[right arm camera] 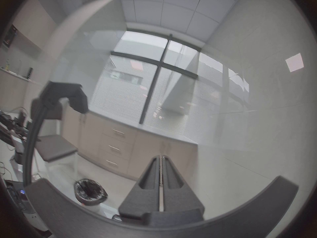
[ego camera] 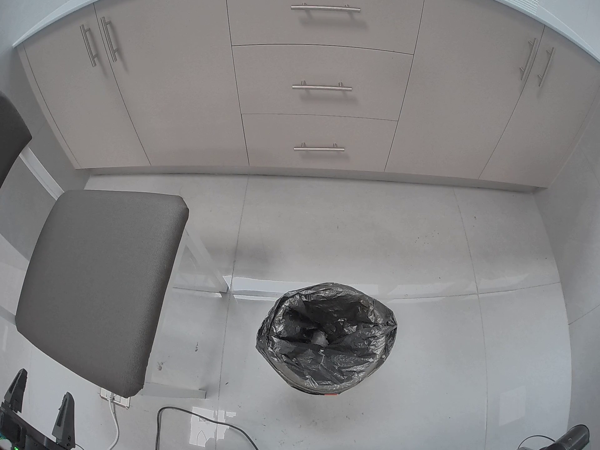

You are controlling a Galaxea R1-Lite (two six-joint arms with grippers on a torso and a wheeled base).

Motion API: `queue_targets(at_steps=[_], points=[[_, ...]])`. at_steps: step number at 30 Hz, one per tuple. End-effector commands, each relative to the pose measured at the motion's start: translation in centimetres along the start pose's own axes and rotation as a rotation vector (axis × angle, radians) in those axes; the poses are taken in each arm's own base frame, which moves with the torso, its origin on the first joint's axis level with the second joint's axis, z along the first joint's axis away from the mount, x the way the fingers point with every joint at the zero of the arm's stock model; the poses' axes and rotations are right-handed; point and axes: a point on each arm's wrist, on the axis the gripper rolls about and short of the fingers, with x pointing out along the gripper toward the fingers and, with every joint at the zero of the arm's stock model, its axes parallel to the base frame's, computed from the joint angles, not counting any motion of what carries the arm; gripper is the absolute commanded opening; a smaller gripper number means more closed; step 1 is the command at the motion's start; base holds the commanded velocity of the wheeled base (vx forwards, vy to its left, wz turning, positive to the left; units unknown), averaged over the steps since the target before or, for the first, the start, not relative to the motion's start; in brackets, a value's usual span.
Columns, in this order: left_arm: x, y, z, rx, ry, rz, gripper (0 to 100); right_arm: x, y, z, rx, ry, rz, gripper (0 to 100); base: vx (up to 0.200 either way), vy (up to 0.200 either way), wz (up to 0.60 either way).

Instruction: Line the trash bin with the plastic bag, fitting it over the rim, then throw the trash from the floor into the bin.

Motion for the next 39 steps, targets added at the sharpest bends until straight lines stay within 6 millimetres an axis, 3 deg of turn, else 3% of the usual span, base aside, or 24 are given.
queue_targets(at_steps=[1, 3, 6, 7, 8, 9, 12, 14, 16, 18, 21, 39], points=[[0.0, 0.0, -0.5, -0.001, 0.004, 0.000, 100, -3.5, 0.6, -1.5, 0.045, -0.159, 0.066, 0, 0.000, 0.000, 0.00], [0.0, 0.0, -0.5, -0.001, 0.004, 0.000, 100, -1.9, 0.9, -1.5, 0.055, -0.118, 0.101, 0, 0.000, 0.000, 0.00], [0.0, 0.0, -0.5, -0.001, 0.004, 0.000, 100, 6.2, 2.5, -2.5, 0.148, 0.015, 0.182, 0, 0.000, 0.000, 0.00], [0.0, 0.0, -0.5, -0.001, 0.004, 0.000, 100, 6.5, 2.5, -2.6, 0.153, 0.019, 0.183, 0, 0.000, 0.000, 0.00], [0.0, 0.0, -0.5, -0.001, 0.004, 0.000, 100, 10.7, 3.8, -4.3, 0.230, 0.070, 0.191, 0, 0.000, 0.000, 0.00], [0.0, 0.0, -0.5, -0.001, 0.004, 0.000, 100, 13.0, 4.6, -5.7, 0.281, 0.096, 0.193, 0, 0.000, 0.000, 0.00], [0.0, 0.0, -0.5, -0.001, 0.004, 0.000, 100, 18.1, 7.3, -11.5, 0.394, 0.185, 0.194, 0, 0.000, 0.000, 0.00], [0.0, 0.0, -0.5, -0.001, 0.004, 0.000, 100, 19.8, 9.2, -16.2, 0.393, 0.257, 0.199, 0, 0.000, 0.000, 0.00], [0.0, 0.0, -0.5, -0.001, 0.004, 0.000, 100, 20.4, 10.8, -20.5, 0.383, 0.319, 0.202, 0, 0.000, 0.000, 0.00], [0.0, 0.0, -0.5, -0.001, 0.004, 0.000, 100, 20.3, 11.7, -23.5, 0.373, 0.359, 0.206, 0, 0.000, 0.000, 0.00], [0.0, 0.0, -0.5, -0.001, 0.004, 0.000, 100, 19.8, 12.3, -25.5, 0.331, 0.454, 0.221, 0, 0.000, 0.000, 0.00], [0.0, 0.0, -0.5, -0.001, 0.004, 0.000, 100, 19.6, 12.4, -25.9, 0.276, 0.495, 0.216, 0, 0.000, 0.000, 0.00]])
